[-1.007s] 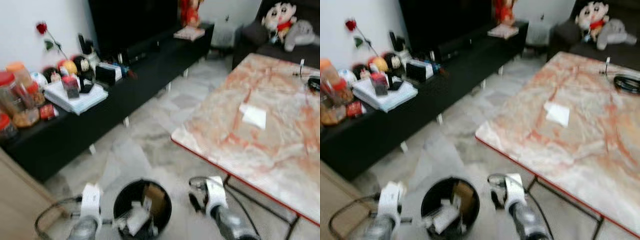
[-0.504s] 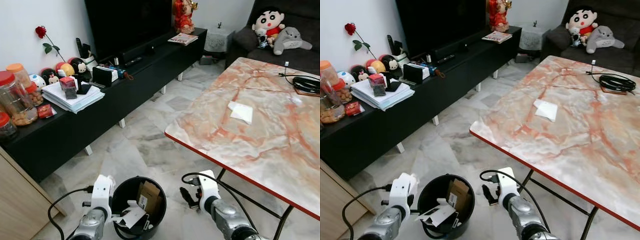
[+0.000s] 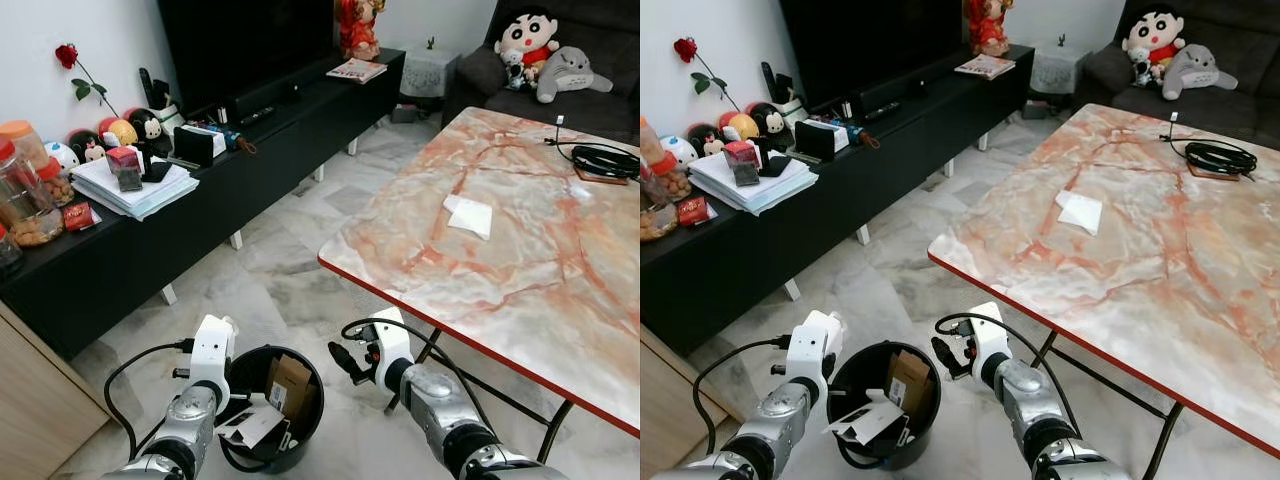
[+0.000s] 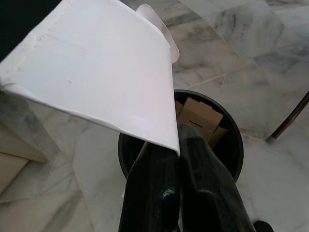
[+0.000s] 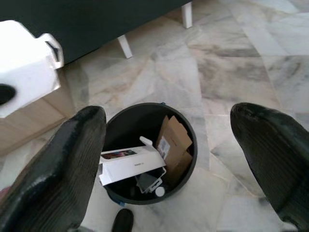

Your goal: Picking trash to rubbish bin

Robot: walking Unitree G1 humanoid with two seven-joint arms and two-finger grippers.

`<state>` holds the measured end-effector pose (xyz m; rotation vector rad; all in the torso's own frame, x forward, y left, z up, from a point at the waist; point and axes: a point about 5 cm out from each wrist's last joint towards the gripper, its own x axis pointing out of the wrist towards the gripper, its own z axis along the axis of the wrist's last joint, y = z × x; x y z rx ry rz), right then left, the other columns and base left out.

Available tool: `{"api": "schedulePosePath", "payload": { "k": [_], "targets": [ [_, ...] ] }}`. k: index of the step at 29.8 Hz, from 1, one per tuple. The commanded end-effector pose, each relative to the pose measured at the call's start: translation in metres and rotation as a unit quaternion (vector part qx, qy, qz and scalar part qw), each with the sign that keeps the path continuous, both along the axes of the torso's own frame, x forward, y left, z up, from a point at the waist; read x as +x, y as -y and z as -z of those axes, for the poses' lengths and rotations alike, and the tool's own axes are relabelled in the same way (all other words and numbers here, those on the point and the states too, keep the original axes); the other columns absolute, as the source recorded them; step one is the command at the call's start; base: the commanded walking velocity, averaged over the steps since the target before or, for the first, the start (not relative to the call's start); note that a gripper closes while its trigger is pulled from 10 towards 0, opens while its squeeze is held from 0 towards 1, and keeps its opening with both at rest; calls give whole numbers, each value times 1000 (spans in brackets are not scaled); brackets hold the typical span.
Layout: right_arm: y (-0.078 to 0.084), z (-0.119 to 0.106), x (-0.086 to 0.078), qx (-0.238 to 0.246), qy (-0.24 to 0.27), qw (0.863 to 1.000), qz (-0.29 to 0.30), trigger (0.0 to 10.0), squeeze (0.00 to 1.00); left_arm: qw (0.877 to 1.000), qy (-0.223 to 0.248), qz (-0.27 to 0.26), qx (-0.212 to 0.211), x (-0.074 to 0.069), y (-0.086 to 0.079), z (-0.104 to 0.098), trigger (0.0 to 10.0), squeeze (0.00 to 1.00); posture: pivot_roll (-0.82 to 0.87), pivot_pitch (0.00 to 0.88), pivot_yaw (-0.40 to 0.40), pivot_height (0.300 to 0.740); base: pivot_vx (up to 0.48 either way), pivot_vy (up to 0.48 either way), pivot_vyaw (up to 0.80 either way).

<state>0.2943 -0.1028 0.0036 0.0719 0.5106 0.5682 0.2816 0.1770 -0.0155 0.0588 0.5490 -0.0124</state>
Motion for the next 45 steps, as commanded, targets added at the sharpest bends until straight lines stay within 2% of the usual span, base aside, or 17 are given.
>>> {"api": "schedulePosePath", "payload": {
  "k": [1, 12, 13, 14, 41, 42, 43, 45],
  "targets": [
    [-4, -8, 5, 7, 19, 1000, -11, 10000, 0, 1000, 4, 13, 12, 5, 0, -4, 10000, 0, -82, 57, -31, 740, 0, 0, 0],
    [-7, -13, 1, 28, 39, 998, -42, 10000, 0, 1000, 12, 15, 20, 10, 1, -9, 10000, 0, -111, 123, -54, 740, 0, 0, 0],
    [-8, -14, 1, 29, 39, 998, -44, 10000, 0, 1000, 14, 13, 18, 11, 1, -9, 10000, 235, -111, 129, -56, 740, 0, 0, 0],
    [-8, -15, 1, 31, 40, 998, -46, 10000, 0, 1000, 16, 12, 15, 12, 1, -10, 10000, 1000, -115, 135, -59, 740, 0, 0, 0],
    [-4, -13, -7, 30, 30, 998, -46, 10000, 0, 1000, 16, 16, 16, 11, 4, -9, 10000, 1000, -116, 152, -68, 740, 0, 0, 0],
    [-3, -12, -8, 29, 29, 998, -45, 10000, 0, 1000, 16, 18, 19, 10, 4, -9, 10000, 588, -116, 150, -67, 740, 0, 0, 0],
    [-3, -12, -8, 28, 28, 998, -42, 10000, 0, 999, 15, 18, 23, 9, 4, -8, 10000, 0, -114, 149, -65, 740, 0, 0, 0],
    [-2, -12, -7, 27, 27, 999, -37, 10000, 0, 999, 12, 17, 25, 7, 4, -6, 10000, 0, -111, 147, -63, 740, 0, 0, 0]
  ]
}}
